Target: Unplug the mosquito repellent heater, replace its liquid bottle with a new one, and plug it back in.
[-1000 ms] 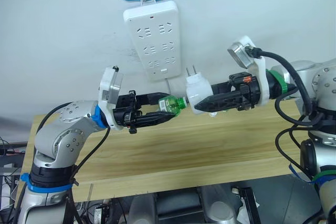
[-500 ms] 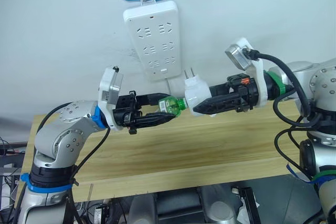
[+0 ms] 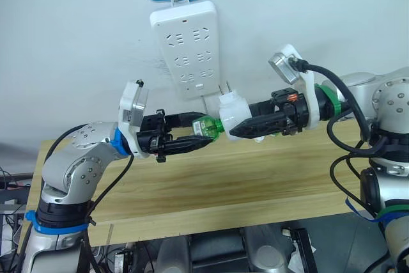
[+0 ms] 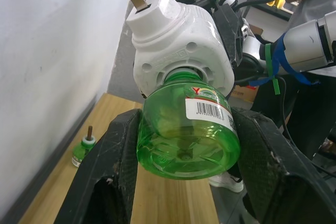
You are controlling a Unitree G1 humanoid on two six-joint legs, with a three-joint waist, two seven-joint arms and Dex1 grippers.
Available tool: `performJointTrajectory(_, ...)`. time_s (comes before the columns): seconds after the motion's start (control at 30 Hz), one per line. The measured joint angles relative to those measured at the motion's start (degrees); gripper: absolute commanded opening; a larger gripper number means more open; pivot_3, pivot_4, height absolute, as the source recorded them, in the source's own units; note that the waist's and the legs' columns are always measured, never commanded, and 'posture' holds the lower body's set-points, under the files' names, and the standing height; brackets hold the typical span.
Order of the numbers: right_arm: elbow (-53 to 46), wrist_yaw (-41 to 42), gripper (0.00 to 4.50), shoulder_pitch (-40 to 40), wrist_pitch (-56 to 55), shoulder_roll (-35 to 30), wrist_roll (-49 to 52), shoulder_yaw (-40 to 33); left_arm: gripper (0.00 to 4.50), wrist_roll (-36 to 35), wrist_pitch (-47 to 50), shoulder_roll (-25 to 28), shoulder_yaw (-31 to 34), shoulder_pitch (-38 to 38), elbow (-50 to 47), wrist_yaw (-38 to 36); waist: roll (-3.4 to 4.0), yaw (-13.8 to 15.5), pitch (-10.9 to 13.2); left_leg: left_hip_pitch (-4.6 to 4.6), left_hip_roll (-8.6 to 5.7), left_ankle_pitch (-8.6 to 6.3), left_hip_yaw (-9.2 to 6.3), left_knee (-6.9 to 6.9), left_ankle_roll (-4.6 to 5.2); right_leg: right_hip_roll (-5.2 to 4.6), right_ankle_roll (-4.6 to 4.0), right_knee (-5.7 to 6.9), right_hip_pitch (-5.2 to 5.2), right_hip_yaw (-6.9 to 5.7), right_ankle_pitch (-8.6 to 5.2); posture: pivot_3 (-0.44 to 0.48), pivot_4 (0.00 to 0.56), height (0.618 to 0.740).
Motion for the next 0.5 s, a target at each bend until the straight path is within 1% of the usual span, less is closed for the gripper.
performJointTrajectory(0.5, -0.3, -2.1, 2.98, -0.8, 1.6, 1.0, 0.0, -0.2, 2.28, 0.2, -0.1, 0.0, 0.1, 0.0, 0.8, -0.5, 0.01, -0.1, 0.0, 0.0, 0.0, 0.0, -0.01, 0.0, 0.0, 0.0, 0.0, 0.02, 0.0, 0.0, 0.0, -0.235, 0.294, 0.74)
